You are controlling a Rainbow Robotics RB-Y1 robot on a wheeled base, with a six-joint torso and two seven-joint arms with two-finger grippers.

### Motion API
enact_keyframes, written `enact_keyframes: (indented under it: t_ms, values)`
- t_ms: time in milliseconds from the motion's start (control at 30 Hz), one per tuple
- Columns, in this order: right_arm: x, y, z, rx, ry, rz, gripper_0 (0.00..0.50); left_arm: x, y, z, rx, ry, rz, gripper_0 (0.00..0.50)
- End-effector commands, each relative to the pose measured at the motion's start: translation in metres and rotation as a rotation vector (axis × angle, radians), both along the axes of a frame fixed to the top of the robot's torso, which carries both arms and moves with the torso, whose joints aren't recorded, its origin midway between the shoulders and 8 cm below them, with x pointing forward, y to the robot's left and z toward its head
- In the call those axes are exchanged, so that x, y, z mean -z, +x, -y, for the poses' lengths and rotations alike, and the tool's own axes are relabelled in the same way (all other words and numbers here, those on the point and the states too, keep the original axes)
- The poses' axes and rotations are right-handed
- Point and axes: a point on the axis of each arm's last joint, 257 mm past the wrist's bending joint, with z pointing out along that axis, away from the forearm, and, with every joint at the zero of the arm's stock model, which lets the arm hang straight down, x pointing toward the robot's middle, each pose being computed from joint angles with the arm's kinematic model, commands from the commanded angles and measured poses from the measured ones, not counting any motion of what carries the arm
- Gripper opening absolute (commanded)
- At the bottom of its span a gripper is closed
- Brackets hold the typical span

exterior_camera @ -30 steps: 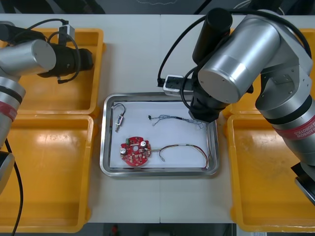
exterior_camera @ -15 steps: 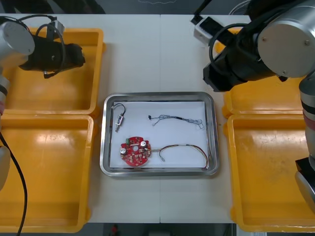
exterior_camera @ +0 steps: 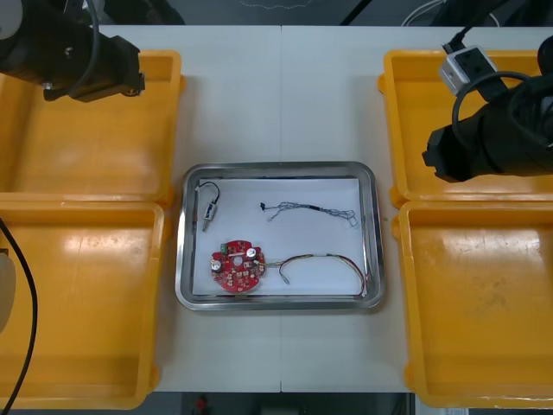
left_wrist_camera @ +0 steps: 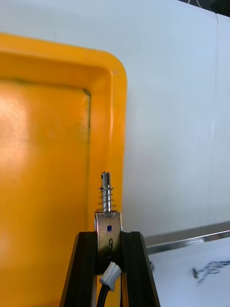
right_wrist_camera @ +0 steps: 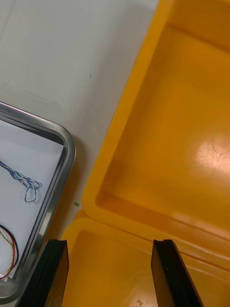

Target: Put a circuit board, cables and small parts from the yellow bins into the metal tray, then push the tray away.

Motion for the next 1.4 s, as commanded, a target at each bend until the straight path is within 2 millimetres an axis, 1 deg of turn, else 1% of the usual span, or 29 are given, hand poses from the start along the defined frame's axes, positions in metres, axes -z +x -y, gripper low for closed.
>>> enact_keyframes:
  t_ms: [33,67,100,133,167,200,233,267,300,333,367,400,433,533,600,700,733,800,867,900,933,1067,1200,1233,1267,1300,1333,1367,1400]
  values:
    - [0.001,-0.014,0.033,0.106,0.032,0.008,0.500,-0.011,-0.016,0.027,-0.004,0.024,-0.010,0.004]
    - [0.007,-0.019,0.045,0.138,0.041,-0.005,0.500,-0.009,-0.025,0.039,0.000,0.034,-0.029,0.002]
    - [0.007,-0.019,0.045,0.138,0.041,-0.005,0.500,-0.009,-0.025,0.039,0.000,0.034,-0.029,0.002]
    - [0.013,-0.024,0.057,0.169,0.055,-0.020,0.500,-0.006,-0.035,0.052,0.008,0.048,-0.046,0.004]
    - [0.017,-0.028,0.064,0.185,0.065,-0.032,0.500,-0.004,-0.040,0.060,0.014,0.057,-0.054,0.003]
    - [0.017,-0.028,0.064,0.185,0.065,-0.032,0.500,-0.004,-0.040,0.060,0.014,0.057,-0.054,0.003]
    - [0.022,-0.034,0.075,0.206,0.083,-0.049,0.500,0.001,-0.050,0.077,0.022,0.061,-0.068,0.003]
    - [0.026,-0.039,0.082,0.217,0.096,-0.062,0.500,0.005,-0.056,0.087,0.028,0.064,-0.076,0.002]
    - [0.026,-0.039,0.082,0.217,0.096,-0.062,0.500,0.005,-0.056,0.087,0.028,0.064,-0.076,0.002]
    - [0.029,-0.047,0.095,0.244,0.118,-0.075,0.500,0.013,-0.065,0.104,0.028,0.066,-0.082,0.002]
    - [0.029,-0.047,0.095,0.244,0.118,-0.075,0.500,0.013,-0.065,0.104,0.028,0.066,-0.082,0.002]
    - [0.033,-0.053,0.105,0.263,0.132,-0.088,0.500,0.022,-0.072,0.114,0.030,0.081,-0.085,0.003]
    - [0.035,-0.056,0.109,0.273,0.139,-0.093,0.500,0.027,-0.076,0.118,0.032,0.094,-0.088,0.004]
    - [0.043,-0.066,0.122,0.303,0.143,-0.115,0.500,0.054,-0.089,0.134,0.048,0.129,-0.124,0.002]
    - [0.050,-0.072,0.127,0.317,0.143,-0.132,0.500,0.072,-0.096,0.140,0.050,0.139,-0.149,0.002]
    - [0.055,-0.077,0.131,0.329,0.147,-0.144,0.500,0.089,-0.100,0.145,0.064,0.153,-0.159,0.003]
    - [0.058,-0.079,0.133,0.335,0.145,-0.152,0.500,0.100,-0.100,0.147,0.071,0.154,-0.162,0.003]
    - [0.066,-0.085,0.136,0.347,0.148,-0.172,0.500,0.118,-0.101,0.154,0.082,0.152,-0.173,0.002]
    - [0.070,-0.089,0.137,0.355,0.148,-0.184,0.500,0.133,-0.098,0.157,0.085,0.163,-0.173,0.003]
    - [0.072,-0.090,0.138,0.356,0.147,-0.190,0.500,0.136,-0.098,0.159,0.087,0.166,-0.173,0.002]
    - [0.075,-0.092,0.138,0.358,0.147,-0.197,0.500,0.148,-0.095,0.159,0.083,0.185,-0.171,0.002]
    - [0.075,-0.093,0.138,0.357,0.148,-0.199,0.500,0.166,-0.090,0.162,0.084,0.201,-0.169,0.005]
    - [0.075,-0.093,0.138,0.358,0.149,-0.199,0.500,0.177,-0.089,0.161,0.086,0.216,-0.171,0.007]
    - [0.076,-0.093,0.139,0.360,0.149,-0.200,0.500,0.178,-0.089,0.161,0.084,0.218,-0.172,0.035]
    - [0.076,-0.094,0.138,0.360,0.148,-0.202,0.500,0.178,-0.089,0.161,0.083,0.219,-0.173,0.119]
    - [0.076,-0.094,0.138,0.360,0.148,-0.202,0.500,0.179,-0.090,0.162,0.086,0.218,-0.175,0.169]
    - [0.077,-0.094,0.139,0.361,0.148,-0.202,0.500,0.179,-0.090,0.162,0.084,0.217,-0.175,0.233]
    - [0.077,-0.095,0.139,0.360,0.148,-0.204,0.500,0.179,-0.091,0.162,0.084,0.217,-0.178,0.338]
    - [0.078,-0.095,0.139,0.359,0.147,-0.207,0.500,0.179,-0.090,0.162,0.083,0.215,-0.177,0.389]
